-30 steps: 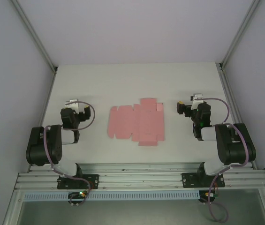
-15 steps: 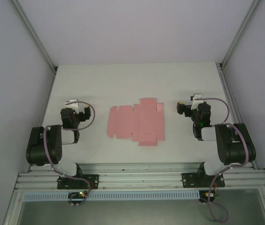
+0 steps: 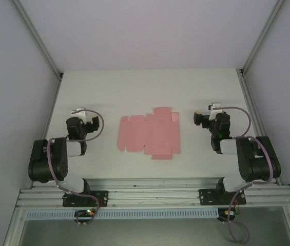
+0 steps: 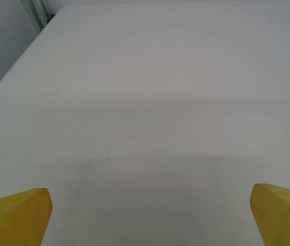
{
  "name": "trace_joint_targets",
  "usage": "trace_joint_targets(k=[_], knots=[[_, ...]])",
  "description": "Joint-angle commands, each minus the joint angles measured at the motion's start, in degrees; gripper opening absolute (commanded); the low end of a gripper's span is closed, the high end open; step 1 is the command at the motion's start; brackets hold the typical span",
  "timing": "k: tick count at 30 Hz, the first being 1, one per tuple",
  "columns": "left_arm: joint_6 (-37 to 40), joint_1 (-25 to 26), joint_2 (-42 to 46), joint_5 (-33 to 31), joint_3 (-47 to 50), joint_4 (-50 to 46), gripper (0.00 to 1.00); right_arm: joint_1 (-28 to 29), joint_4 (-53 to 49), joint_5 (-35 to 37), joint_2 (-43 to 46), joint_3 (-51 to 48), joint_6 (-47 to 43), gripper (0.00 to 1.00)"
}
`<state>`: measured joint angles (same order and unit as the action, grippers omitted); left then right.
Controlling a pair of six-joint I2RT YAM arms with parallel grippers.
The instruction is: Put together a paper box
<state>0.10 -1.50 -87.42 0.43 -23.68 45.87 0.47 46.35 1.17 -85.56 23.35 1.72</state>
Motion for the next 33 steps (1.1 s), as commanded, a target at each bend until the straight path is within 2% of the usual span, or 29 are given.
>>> trace_joint_targets(k=[1,3,5,7,11,14,19,26,28,33], knots=[[0.69,0.27,7.44,-0.4,-3.91,-9.81,1.0,3.63,-14.75,7.85,8.07,5.83,-1.1,1.0],[-1.12,0.45,11.34,-1.38,-4.81,-14.64,1.0,5.84,-26.1,11.57,11.08,10.3,1.64,1.0],[-4.38,0.66,14.47,0.22,-7.1,-21.15,1.0,6.55,-36.95,11.51,12.49,15.02,9.09,1.0],[-7.08,1.63,16.62,2.86,-9.43,-26.73,1.0,8.3,-46.55,8.77,12.83,19.13,14.64,1.0],[-12.97,5.76,17.48,2.65,-12.6,-35.32,1.0,15.5,-54.61,2.72,10.31,23.85,20.44,0.95],[-18.46,8.53,15.27,7.47,-13.02,-37.1,1.0,20.28,-56.02,-5.29,5.92,26.64,21.16,0.92],[-22.52,12.96,9.59,12.97,-14.97,-39.6,1.0,23.57,-54.99,-11.01,-4.78,30.34,23.51,0.88],[-24.6,15.38,1.34,20.61,-18.24,-40.17,1.0,23.5,-56.37,-7.99,-13.83,32.1,23.35,0.85],[-25.53,15.39,-0.77,21.62,-18.74,-40.47,1.0,23.49,-56.33,-8.2,-14.71,32.02,23.16,0.85],[-27.36,16.0,-7.34,29.69,-20.32,-40.01,1.0,23.51,-54.4,-8.36,-15.27,30.62,22.64,0.86]])
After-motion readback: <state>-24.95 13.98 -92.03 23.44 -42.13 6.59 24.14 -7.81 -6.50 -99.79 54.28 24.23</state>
